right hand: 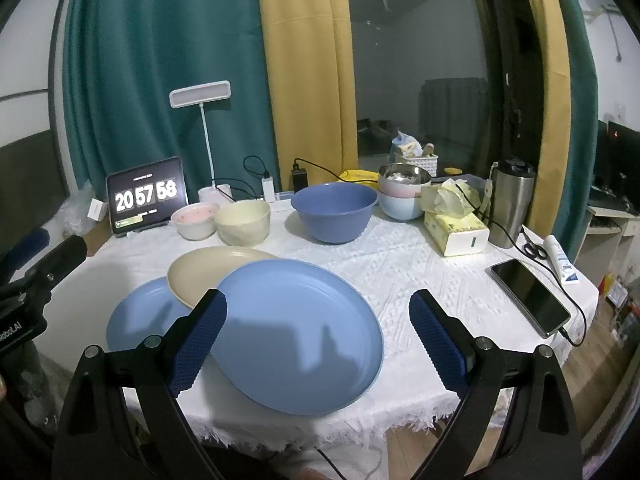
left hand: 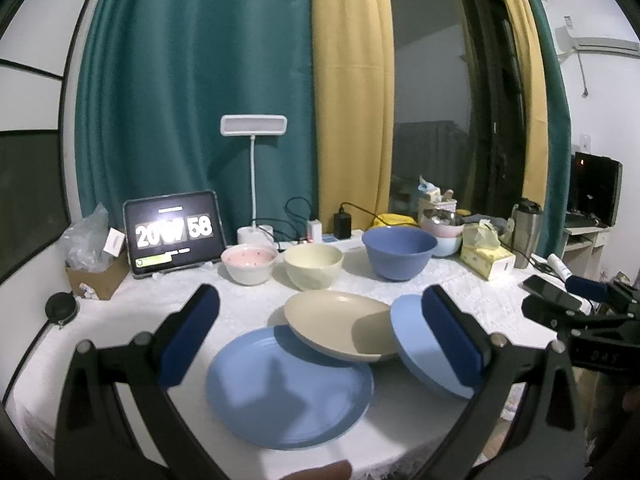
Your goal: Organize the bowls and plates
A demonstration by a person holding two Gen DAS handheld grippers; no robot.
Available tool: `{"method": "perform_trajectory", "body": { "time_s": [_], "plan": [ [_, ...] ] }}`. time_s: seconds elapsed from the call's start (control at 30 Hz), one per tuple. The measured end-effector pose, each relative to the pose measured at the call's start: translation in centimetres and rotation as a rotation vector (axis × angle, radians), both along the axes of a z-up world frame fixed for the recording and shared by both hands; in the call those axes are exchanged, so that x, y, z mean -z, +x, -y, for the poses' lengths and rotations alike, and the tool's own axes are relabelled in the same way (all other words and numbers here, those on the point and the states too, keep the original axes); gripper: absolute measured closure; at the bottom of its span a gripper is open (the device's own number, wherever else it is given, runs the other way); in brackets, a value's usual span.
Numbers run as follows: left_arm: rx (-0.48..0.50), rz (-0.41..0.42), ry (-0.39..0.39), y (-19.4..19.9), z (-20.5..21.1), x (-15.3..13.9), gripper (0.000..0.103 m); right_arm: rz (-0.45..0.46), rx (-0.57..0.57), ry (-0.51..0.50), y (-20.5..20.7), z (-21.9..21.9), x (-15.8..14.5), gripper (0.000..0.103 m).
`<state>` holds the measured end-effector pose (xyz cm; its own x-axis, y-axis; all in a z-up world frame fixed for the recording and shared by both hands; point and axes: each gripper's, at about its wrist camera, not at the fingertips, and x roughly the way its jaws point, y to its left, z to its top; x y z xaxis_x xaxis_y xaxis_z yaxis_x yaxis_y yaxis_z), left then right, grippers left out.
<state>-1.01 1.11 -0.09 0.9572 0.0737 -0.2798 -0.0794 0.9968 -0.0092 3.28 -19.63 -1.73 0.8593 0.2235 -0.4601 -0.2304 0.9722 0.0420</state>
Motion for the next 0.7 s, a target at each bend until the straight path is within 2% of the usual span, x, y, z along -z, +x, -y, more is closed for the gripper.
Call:
{"method": "perform_trajectory", "body": {
  "time_s": [0.7],
  "plan": [
    [0.003, -0.003, -0.005, -0.04, 0.14, -0.01, 0.001, 0.001, 0.001, 0.0, -0.18, 0.07, 0.2, 0.008]
  ]
}}
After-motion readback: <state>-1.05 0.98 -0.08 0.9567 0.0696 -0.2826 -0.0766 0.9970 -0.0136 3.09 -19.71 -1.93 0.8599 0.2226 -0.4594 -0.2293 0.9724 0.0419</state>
